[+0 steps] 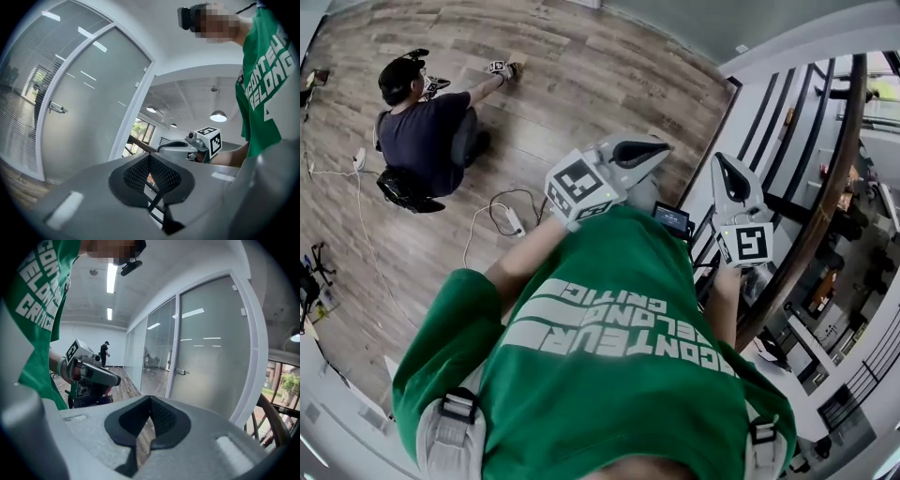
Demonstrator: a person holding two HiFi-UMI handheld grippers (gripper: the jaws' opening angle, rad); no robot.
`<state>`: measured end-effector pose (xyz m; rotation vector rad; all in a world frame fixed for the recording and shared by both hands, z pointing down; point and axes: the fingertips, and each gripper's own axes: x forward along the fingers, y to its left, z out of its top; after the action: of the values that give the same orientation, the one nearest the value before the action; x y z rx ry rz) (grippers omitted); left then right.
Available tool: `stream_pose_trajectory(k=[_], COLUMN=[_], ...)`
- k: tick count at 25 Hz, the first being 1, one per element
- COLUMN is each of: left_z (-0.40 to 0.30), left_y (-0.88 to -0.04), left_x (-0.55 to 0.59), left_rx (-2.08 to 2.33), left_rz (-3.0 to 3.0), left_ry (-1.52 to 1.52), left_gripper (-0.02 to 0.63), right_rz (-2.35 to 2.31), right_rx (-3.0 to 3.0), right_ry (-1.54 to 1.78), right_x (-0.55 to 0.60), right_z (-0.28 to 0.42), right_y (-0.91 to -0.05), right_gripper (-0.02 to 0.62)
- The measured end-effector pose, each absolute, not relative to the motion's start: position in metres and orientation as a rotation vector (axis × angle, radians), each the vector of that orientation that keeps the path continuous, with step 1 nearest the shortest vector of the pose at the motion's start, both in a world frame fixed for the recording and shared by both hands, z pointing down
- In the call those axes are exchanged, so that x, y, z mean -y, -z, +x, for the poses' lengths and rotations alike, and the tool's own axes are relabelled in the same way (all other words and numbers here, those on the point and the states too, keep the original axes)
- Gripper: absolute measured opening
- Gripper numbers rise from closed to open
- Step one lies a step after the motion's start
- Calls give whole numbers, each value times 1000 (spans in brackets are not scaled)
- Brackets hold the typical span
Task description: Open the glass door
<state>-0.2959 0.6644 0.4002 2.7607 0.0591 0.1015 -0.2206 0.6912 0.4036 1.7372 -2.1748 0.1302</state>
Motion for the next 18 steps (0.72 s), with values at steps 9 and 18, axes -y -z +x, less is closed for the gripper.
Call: stream_pose_trajectory(k=[9, 18], left_z=[-254, -178], left_y=[-400, -394], left_x=[-604, -545], left_rx=[89, 136], left_rz=[2775, 2798], left_ry=[-147, -171], left_gripper=[15, 15], right_rz=[1701, 1705], right_rx=[2272, 2307], right_ry=[-111, -124], right_x=[-634, -573], right_z=[-170, -90], right_y=[-402, -403], right_gripper=[-8, -8])
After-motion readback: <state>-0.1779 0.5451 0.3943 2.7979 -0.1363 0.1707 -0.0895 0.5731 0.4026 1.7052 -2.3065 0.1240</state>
